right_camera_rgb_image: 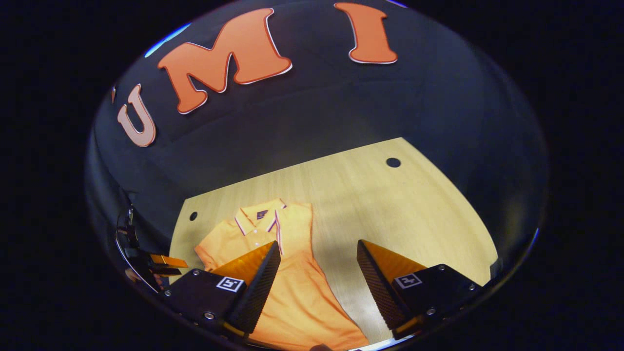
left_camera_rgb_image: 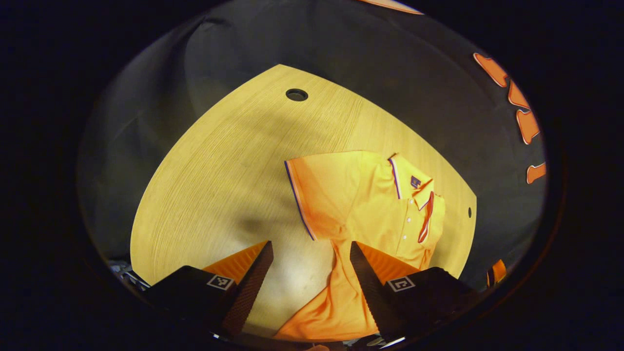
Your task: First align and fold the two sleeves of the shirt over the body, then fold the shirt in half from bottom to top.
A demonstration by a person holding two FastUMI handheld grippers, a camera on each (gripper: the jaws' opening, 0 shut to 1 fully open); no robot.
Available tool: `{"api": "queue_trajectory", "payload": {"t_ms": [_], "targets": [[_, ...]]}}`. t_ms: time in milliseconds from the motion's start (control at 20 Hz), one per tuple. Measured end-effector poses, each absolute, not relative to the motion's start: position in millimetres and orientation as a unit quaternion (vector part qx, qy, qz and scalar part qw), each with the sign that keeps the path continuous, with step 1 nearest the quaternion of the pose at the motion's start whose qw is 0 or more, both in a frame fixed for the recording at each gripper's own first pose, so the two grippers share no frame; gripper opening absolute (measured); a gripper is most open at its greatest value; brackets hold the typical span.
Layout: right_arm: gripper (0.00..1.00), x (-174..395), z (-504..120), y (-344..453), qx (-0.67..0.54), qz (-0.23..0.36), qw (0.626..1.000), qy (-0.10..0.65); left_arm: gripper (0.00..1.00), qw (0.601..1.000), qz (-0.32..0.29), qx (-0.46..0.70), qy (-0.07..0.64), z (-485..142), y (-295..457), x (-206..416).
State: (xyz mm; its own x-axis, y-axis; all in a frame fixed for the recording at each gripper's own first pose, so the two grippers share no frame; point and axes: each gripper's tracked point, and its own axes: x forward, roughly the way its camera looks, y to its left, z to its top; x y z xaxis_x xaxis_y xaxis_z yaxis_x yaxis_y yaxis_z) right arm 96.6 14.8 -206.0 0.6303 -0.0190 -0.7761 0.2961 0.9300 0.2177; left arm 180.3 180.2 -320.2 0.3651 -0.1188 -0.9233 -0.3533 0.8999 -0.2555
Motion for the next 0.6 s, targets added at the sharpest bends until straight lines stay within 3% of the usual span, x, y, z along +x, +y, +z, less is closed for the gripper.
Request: {"api": "queue_trajectory", "payload": {"t_ms": [300, 600], "targets": [[0.96, 22, -206, 12, 0.174, -0.153, 0.883, 0.408, 0.95, 0.772, 0.074, -0.167, 0.609, -362, 188, 217], [0.96, -5, -179, -1, 0.142, -0.182, 0.901, 0.367, 0.89, 0.759, 0.106, -0.143, 0.626, -389, 197, 244]]}}
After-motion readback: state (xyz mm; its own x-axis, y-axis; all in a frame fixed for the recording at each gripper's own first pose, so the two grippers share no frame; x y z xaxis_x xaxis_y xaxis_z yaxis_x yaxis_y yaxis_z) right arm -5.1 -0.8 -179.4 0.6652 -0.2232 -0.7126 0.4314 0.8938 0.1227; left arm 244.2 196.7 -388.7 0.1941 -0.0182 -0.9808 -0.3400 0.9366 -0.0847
